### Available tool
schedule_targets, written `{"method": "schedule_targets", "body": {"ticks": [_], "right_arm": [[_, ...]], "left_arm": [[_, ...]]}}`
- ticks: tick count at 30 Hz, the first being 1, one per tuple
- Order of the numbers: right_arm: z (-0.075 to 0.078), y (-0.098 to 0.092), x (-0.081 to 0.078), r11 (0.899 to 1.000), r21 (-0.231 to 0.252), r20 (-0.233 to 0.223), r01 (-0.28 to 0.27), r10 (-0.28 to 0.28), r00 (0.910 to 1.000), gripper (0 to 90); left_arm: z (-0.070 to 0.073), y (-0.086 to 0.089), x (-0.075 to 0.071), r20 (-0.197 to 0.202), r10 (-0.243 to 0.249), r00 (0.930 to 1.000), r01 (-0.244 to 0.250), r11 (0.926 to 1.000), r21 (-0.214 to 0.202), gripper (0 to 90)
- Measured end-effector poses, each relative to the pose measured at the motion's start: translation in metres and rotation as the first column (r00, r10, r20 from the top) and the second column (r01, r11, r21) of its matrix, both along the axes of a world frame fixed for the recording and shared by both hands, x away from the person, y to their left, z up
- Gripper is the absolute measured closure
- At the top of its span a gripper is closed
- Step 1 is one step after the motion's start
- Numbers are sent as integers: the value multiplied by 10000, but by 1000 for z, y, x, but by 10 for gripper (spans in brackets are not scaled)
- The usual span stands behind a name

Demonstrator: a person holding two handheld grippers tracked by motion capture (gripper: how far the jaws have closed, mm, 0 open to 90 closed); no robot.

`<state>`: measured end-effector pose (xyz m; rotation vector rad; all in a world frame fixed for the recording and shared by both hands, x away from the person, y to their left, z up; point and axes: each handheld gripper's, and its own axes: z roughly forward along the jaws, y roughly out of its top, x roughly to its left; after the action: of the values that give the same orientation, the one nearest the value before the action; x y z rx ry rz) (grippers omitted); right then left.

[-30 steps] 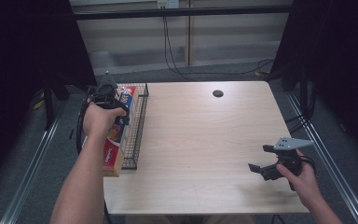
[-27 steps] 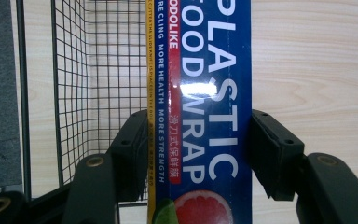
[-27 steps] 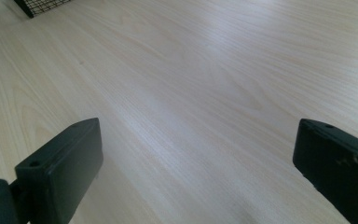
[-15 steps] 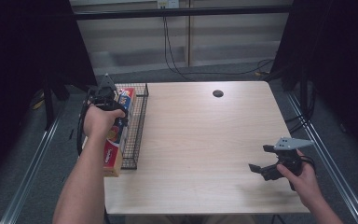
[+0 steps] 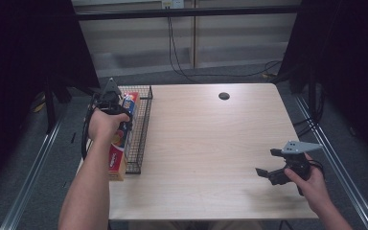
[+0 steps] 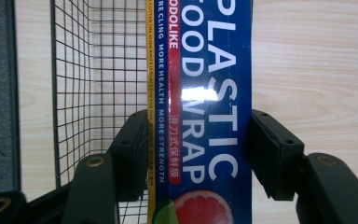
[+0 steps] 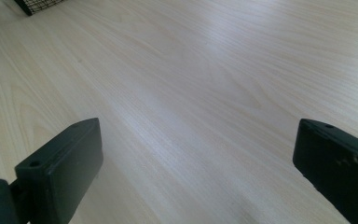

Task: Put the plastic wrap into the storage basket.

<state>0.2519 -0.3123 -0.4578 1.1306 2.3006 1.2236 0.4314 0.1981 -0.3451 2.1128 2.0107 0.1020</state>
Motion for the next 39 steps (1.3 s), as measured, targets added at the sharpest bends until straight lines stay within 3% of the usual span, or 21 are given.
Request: {"method": "schedule_targets", "body": {"ticks": [15, 39], "right_arm": [[-1, 1, 1, 10000, -27, -36, 1, -1, 10000, 12], [-2, 3, 1, 9999, -83, -105, -108, 107, 9999, 13]], "left_arm": [[-16, -3, 9, -171, -110, 9998, 110, 9999, 5, 440], [-26, 6, 17, -266, 60, 9996, -60, 10000, 14, 437]]}}
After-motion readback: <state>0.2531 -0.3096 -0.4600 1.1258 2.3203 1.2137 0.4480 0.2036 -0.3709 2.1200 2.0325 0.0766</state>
